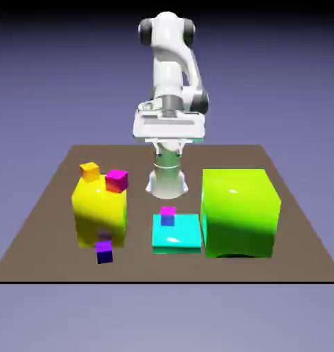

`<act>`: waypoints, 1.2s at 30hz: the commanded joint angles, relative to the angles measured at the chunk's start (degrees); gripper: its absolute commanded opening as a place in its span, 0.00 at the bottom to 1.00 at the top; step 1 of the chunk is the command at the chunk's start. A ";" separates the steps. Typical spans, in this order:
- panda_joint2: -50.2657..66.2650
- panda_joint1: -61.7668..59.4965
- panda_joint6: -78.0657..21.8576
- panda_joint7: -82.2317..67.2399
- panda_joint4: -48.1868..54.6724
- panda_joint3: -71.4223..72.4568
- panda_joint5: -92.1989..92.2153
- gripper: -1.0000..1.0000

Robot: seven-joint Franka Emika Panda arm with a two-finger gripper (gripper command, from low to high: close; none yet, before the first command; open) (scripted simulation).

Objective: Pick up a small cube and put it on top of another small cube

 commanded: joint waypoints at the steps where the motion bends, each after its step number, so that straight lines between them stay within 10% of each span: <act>1: 2.08 -0.29 -1.92 -0.69 1.56 -0.34 -0.39 0.50; 29: 60.22 -8.52 -55.59 -20.12 45.16 -9.91 -11.28 0.50; 35: 65.82 -9.79 -47.20 -19.47 42.02 -10.11 -11.98 0.50; 36: 65.82 -9.79 -47.20 -19.47 42.02 -10.11 -11.98 0.00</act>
